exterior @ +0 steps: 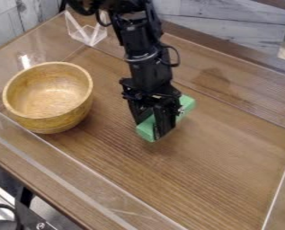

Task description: Remove the green block from inside the brown bowl and put it on the table

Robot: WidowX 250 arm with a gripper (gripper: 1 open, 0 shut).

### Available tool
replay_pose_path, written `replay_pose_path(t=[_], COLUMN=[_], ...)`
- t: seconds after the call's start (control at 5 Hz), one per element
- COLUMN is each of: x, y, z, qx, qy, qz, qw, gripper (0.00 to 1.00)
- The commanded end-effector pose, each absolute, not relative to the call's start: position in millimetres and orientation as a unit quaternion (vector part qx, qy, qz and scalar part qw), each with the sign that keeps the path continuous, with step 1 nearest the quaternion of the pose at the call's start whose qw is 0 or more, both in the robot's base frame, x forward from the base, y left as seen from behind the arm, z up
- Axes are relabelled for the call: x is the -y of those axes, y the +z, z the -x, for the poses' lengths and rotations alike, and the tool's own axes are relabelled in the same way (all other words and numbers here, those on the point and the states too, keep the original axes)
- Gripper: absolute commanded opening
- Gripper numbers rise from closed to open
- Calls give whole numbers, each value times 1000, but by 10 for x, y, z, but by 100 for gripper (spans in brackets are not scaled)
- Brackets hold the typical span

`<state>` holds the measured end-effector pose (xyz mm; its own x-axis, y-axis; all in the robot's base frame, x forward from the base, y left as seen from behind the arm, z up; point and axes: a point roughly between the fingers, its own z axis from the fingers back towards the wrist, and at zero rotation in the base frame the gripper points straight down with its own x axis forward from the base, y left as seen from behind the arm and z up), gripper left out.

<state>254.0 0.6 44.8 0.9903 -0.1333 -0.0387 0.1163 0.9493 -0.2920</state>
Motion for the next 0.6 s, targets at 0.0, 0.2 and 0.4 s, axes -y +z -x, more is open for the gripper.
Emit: replay_pose_path(t=[0.0,0.2,0.4], x=[-55,-63,-70], y=[548,546,543], z=[-2651,-2658,-2666], qx=[-7,-8,-9], qy=[-60,-59,-57], qz=[144,145,147], qw=[988,988,987], gripper=[0,0,0])
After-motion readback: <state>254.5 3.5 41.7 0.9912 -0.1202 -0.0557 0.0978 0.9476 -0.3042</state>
